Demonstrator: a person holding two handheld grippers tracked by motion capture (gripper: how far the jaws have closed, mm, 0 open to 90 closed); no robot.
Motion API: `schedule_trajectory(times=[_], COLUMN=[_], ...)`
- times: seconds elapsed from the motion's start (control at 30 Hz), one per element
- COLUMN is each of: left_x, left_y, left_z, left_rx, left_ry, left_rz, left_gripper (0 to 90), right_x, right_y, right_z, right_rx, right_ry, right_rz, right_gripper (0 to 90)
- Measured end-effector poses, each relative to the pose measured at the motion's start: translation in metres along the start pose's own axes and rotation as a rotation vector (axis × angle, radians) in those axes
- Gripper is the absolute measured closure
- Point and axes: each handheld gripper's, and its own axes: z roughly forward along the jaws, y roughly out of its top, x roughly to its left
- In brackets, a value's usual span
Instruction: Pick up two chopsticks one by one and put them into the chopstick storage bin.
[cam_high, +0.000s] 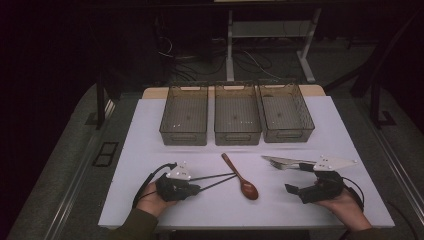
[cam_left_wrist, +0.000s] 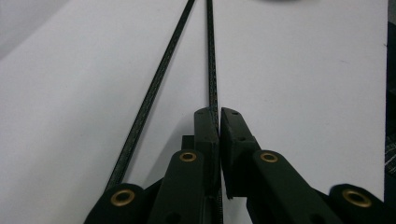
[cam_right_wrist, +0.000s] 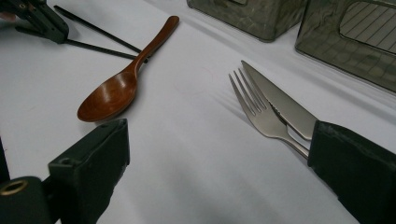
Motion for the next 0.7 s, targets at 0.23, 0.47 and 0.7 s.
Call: schedule_trajectory(times=[0.23,0.47,0.7], left_x=[-0.001,0.000,0.000], left_y=[0.001,0.002,0.001], left_z=[-0.004,-0.011,-0.020], left_rx=[0.005,0.005,0.004], left_ry=[-0.011,-0.022,-0.030], left_rz=[0.004,-0.003,-0.012], left_gripper=[85.2,85.3,85.3], right_x=[0.000,0.000,0.000], right_y=[0.000,0.000,0.000], right_z=[0.000,0.000,0.000], right_rx=[0.002,0.002,0.000], right_ry=[0.001,0.001,0.000], right_rz=[0.001,0.002,0.003], right_gripper=[4.9,4.9,4.9])
